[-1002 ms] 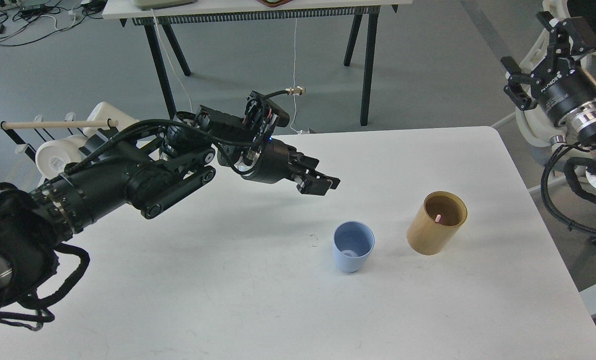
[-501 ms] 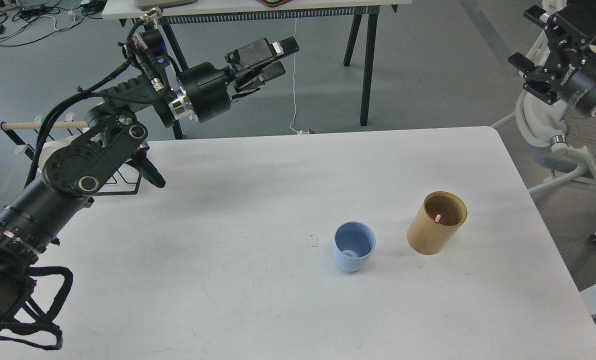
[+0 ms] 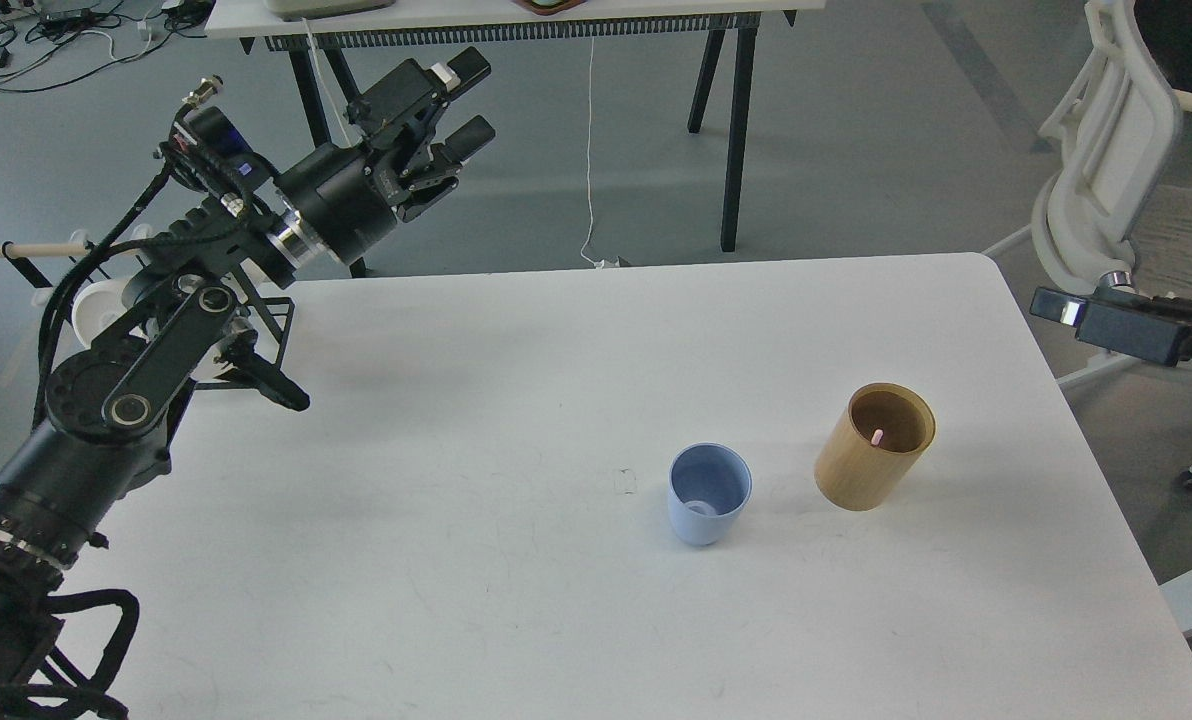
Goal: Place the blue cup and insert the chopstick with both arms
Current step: 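Move the right gripper down to the tan cup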
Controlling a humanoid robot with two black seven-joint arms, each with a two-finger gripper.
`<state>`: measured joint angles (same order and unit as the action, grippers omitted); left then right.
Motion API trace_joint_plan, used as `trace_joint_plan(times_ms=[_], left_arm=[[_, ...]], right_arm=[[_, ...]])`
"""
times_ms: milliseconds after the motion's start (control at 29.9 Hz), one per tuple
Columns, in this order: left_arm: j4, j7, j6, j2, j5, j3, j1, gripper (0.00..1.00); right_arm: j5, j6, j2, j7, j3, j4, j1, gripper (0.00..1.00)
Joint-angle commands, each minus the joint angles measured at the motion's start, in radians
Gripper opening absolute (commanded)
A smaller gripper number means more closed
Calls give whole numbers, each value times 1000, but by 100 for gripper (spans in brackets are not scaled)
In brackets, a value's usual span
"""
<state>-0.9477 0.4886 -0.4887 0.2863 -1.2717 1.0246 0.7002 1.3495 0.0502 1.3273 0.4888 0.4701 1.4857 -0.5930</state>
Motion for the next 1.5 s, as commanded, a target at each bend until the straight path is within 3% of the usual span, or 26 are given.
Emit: trace_joint_plan(times_ms=[0,100,200,434,835,1236,1470], left_arm=[[-3,0,0,-1,-2,0,-7,95],[-2,0,0,-2,-2,0,-7,96],[-2,0,0,-2,-2,-1,-10,96],[0,0,0,-7,-2,-9,-18,96],[0,0,0,-16,0,-12,-41,96],[3,0,0,-16,0,-14,-54,97],[7,0,0,-19,2,-15,-56,97]], right_arm=[[161,-263,53,0,-111,41,5,99],[345,-436,50,0,-192,44,5,99],[453,-536,46,0,-257,45,5,99],[609,-539,-16,0,-265,18,5,99],[609,-539,-295,0,-277,-182,-1,90],[603,-539,-402,0,-283,-206,5,87],[602,-539,-445,0,-281,-229,7,77]])
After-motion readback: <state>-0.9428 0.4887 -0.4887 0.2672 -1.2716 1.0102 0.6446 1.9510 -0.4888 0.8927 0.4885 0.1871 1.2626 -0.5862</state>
